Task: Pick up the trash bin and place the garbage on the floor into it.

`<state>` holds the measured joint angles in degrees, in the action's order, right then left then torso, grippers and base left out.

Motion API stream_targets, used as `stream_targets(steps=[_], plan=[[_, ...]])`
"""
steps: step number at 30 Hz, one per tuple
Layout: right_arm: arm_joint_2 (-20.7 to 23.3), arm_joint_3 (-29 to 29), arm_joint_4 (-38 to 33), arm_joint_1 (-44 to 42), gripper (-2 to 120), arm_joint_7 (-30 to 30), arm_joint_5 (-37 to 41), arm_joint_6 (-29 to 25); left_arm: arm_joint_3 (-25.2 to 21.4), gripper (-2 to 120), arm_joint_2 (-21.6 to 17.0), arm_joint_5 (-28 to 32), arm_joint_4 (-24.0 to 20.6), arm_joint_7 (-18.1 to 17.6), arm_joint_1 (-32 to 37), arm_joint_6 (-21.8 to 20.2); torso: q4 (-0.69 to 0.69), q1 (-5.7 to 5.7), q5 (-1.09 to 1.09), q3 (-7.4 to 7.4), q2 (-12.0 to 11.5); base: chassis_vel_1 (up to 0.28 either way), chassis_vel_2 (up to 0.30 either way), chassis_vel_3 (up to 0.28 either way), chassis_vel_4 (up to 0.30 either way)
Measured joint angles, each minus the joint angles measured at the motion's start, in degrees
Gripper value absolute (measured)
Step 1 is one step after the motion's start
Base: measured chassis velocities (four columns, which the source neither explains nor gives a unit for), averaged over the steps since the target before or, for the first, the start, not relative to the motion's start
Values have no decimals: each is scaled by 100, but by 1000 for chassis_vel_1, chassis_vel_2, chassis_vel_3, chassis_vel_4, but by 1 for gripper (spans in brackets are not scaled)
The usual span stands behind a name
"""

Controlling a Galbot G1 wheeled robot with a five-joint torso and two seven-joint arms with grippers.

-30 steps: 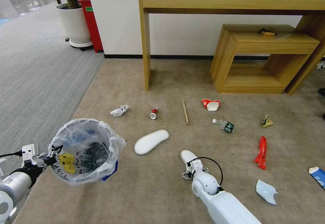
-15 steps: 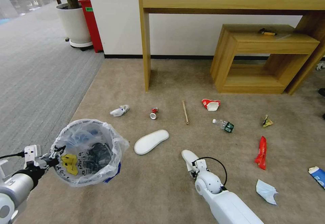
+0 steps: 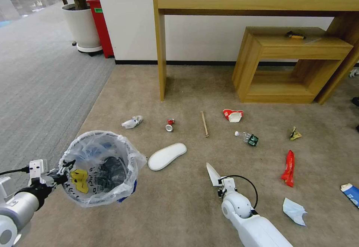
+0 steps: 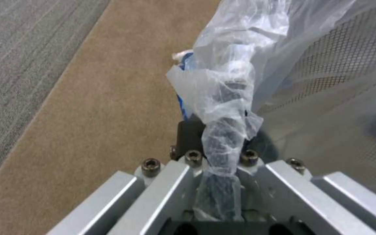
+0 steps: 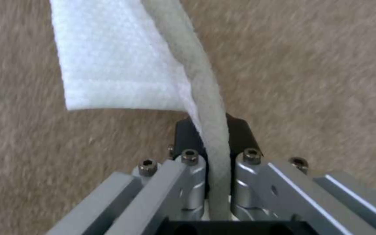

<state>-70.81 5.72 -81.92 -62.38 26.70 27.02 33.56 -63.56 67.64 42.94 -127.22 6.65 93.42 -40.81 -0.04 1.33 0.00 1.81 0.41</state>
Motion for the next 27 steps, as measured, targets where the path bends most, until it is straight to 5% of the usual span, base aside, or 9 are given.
stream_targets(steps=[8,15,22,27], plan=[[272,329,-910,-34,2,-205,-148,-278,67,0,-40,-8,-59,-48,2,-35,0,0,0,0,0,0,0,0,0],[1188,370,-2396,472,2,-854,157,-852,225,0,-47,-245,58,-62,-19,-104,1,0,0,0,1,0,0,0,0],[1494,-199,-2944,1438,2,-1419,701,-1202,392,0,-42,-298,183,-192,-194,-129,0,0,-1,0,1,0,0,0,0],[1099,-1171,-2965,2613,2,-1758,1173,-1656,597,0,-130,-296,284,-356,-297,-132,1,0,-6,0,1,0,0,0,0]])
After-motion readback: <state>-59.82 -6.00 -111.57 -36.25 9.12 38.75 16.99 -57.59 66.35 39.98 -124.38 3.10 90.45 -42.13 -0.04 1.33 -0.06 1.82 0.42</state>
